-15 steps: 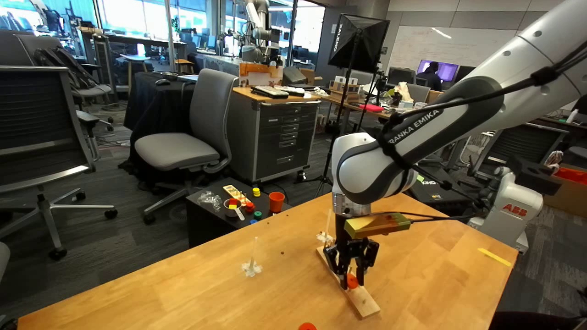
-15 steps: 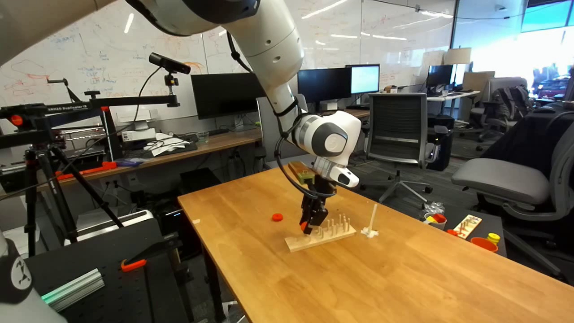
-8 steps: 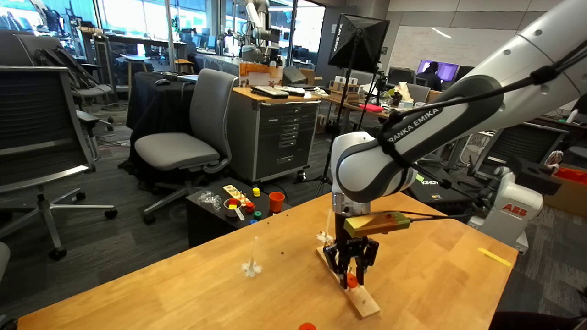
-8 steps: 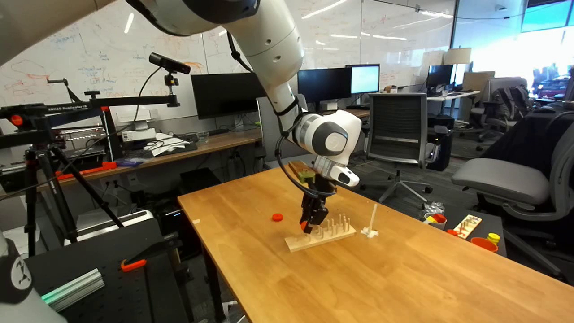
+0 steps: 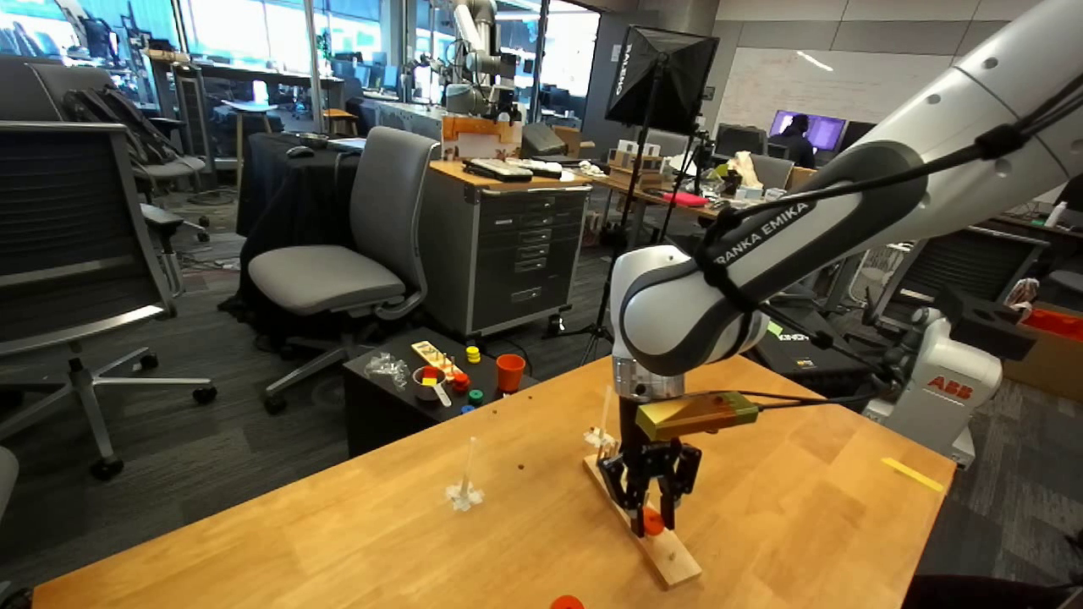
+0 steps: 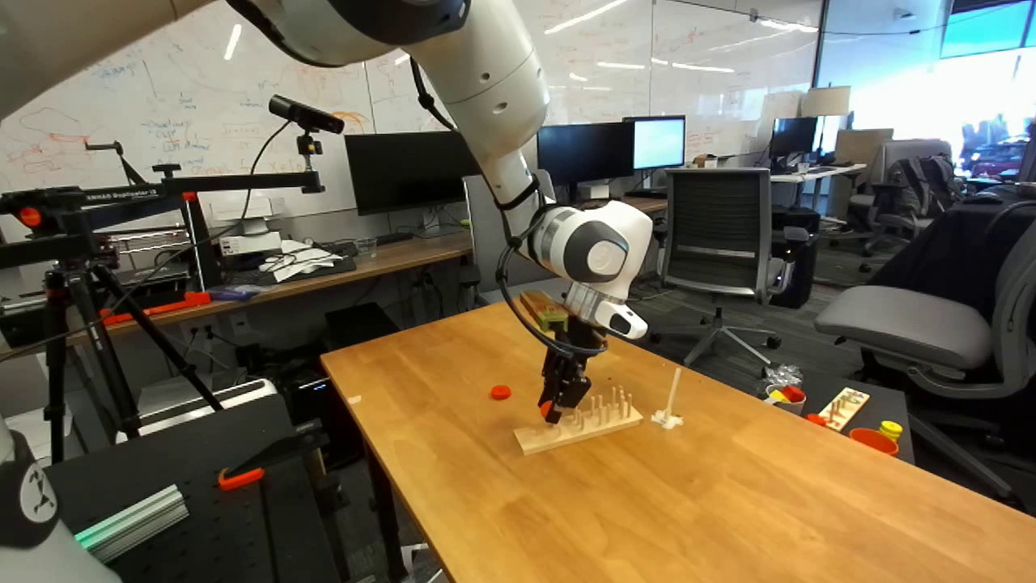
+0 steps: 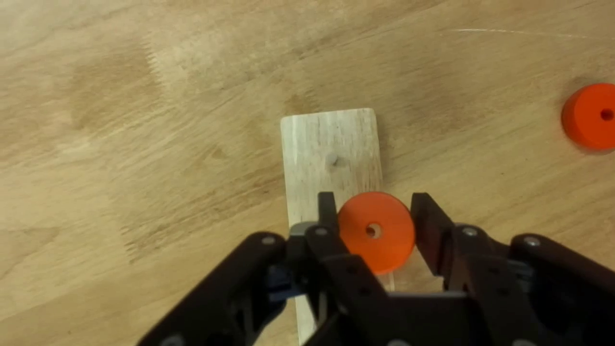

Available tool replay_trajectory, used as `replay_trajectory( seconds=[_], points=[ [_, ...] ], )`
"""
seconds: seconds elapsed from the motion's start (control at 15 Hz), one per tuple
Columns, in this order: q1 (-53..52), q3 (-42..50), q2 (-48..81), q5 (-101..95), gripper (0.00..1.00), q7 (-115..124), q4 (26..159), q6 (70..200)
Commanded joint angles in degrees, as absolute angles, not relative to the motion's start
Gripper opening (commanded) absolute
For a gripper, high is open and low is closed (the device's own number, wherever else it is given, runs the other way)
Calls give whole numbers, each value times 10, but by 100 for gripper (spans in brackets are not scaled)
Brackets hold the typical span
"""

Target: Pick up the orange ring on the right and place it on the wooden stand

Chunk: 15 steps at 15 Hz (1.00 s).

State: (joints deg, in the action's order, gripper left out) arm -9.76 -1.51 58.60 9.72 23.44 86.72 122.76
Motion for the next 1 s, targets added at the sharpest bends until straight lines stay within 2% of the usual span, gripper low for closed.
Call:
replay_trajectory(
  seconds=[0.0, 0.93],
  points=[
    [-95, -18, 598, 101, 20, 231, 841, 1204],
    [-93, -17, 616, 102, 20, 234, 815, 1193]
  ],
)
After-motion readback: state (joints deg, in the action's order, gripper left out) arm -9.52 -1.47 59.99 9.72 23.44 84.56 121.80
